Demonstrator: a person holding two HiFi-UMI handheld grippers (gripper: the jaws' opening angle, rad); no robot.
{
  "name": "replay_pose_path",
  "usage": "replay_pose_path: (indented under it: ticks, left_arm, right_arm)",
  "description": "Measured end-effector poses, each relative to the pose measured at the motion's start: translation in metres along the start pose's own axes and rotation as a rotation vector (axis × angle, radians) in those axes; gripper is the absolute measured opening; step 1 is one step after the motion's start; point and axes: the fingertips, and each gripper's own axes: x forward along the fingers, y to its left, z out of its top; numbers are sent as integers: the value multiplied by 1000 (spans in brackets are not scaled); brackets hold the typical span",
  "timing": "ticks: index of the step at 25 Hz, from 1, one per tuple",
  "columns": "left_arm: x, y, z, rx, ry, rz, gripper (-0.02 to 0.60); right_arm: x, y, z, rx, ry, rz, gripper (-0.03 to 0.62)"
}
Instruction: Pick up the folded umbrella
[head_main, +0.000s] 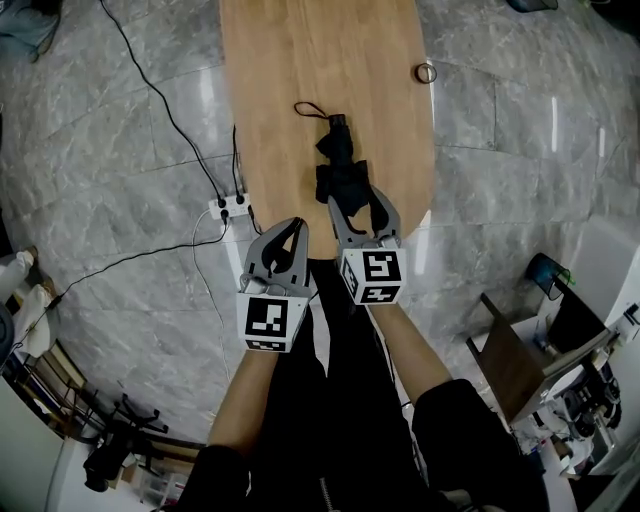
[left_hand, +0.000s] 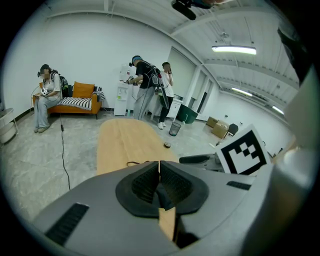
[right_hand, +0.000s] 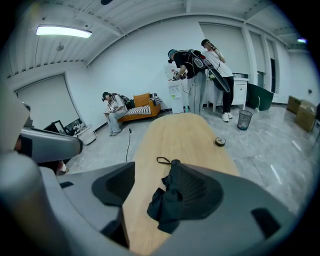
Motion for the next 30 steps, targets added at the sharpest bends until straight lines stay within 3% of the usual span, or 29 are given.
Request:
replay_pose_path:
  ticks: [7,14,30]
  left_arm:
    - [0,4,-11,-27,8,-13,18]
    - [-1,0,-21,0,18,-35,18]
    - [-11,8,-51,-43,58,-19,18]
  right_arm:
    - [16,-5,-10,-23,14,-8,259]
    - [31,-12,-26,-14,41,-27,259]
    - [62,-29,-55,-2,115,-73,259]
